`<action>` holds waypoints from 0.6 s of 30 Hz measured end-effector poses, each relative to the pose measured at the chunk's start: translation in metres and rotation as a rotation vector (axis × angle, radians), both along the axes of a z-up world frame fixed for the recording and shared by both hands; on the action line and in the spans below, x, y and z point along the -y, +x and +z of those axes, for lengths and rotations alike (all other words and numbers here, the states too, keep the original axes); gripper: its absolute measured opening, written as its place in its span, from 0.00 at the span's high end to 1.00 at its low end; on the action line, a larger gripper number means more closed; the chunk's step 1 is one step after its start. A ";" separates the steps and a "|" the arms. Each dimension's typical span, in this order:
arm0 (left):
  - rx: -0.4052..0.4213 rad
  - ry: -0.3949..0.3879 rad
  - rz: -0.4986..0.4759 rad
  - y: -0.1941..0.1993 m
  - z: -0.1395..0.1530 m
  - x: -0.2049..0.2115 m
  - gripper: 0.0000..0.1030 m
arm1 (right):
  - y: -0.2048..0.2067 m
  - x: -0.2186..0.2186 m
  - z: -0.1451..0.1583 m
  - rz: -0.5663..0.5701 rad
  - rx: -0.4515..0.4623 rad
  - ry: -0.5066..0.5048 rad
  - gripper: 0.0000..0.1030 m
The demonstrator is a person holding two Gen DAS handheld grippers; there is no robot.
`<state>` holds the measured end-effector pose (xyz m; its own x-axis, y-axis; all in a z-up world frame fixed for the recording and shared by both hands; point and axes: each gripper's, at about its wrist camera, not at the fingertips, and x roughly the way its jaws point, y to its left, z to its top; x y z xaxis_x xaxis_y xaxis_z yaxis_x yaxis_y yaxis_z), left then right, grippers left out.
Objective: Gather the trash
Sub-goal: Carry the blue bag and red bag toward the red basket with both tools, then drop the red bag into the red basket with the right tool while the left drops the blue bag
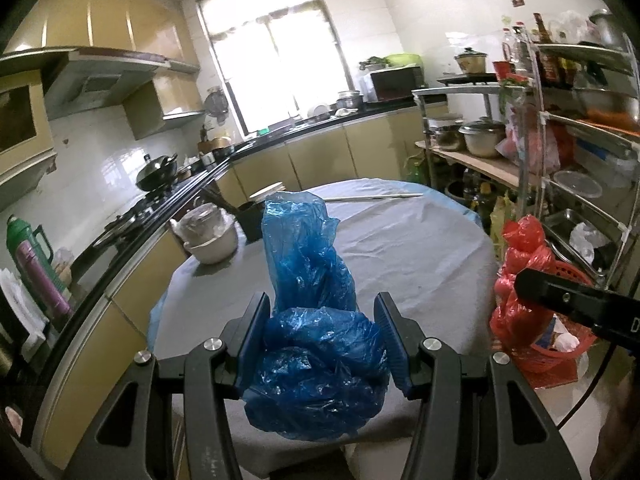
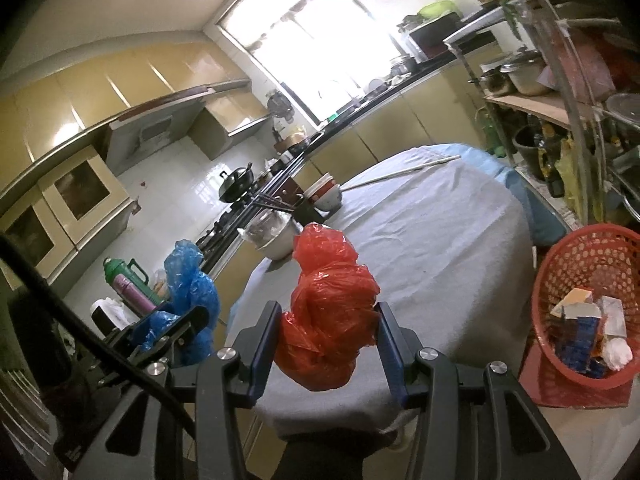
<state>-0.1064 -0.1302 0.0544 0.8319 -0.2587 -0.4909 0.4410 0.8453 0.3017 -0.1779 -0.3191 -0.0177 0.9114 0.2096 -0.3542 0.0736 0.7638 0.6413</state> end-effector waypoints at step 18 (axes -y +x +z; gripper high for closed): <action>0.007 0.102 -0.132 -0.034 -0.019 0.103 0.46 | -0.063 0.091 -0.039 -0.154 -0.022 0.125 0.52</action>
